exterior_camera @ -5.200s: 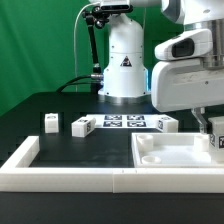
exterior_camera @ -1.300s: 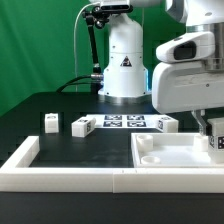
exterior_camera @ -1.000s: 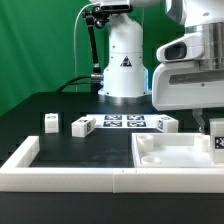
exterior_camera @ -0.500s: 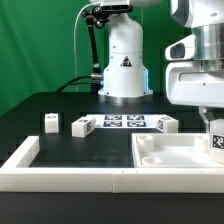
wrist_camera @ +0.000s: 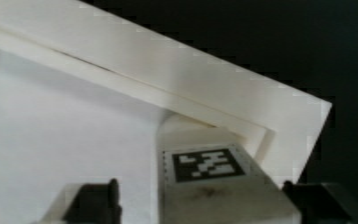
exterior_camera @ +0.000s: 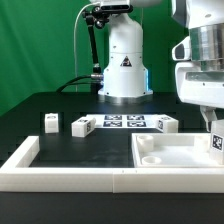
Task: Assemble one leg
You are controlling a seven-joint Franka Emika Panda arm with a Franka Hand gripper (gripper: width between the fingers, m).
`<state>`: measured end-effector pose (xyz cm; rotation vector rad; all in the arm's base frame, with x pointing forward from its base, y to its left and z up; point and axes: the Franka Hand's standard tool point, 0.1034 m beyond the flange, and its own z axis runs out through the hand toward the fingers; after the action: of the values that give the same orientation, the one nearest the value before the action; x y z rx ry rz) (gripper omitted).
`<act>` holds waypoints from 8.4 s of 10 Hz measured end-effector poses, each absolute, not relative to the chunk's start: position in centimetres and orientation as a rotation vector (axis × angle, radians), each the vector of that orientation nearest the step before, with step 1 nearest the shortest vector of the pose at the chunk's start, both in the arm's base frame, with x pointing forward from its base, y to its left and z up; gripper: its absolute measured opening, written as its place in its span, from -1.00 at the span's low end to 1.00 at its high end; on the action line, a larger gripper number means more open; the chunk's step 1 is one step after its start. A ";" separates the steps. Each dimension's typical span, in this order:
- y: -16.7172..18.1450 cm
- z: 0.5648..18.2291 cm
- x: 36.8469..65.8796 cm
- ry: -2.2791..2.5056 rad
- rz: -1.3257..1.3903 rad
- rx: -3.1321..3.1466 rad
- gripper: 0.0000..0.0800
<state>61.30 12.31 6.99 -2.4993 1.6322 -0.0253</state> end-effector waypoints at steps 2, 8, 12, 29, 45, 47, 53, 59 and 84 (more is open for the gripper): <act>11.8 7.0 61.4 1.460 -0.044 -2.605 0.59; 12.1 7.2 61.7 0.544 -0.060 -2.974 0.62; 12.0 7.1 61.9 0.087 -0.063 -3.058 0.62; 11.7 7.2 62.3 0.081 -0.138 -3.060 -0.27; 11.4 7.0 62.1 1.687 -0.056 -2.489 0.48; 11.4 7.0 62.1 1.487 -0.073 -2.618 0.59; 12.2 6.9 62.0 0.583 -0.127 -2.975 0.62; 11.5 7.2 62.4 -0.147 -0.166 -3.090 0.62; 9.1 7.1 62.0 1.095 -0.167 -2.908 0.34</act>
Offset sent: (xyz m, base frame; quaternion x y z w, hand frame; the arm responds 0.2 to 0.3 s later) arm 0.0005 0.0006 0.0036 -0.0328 0.0043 -0.2876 0.9572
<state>62.03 9.11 7.05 -2.9076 1.0949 -0.1669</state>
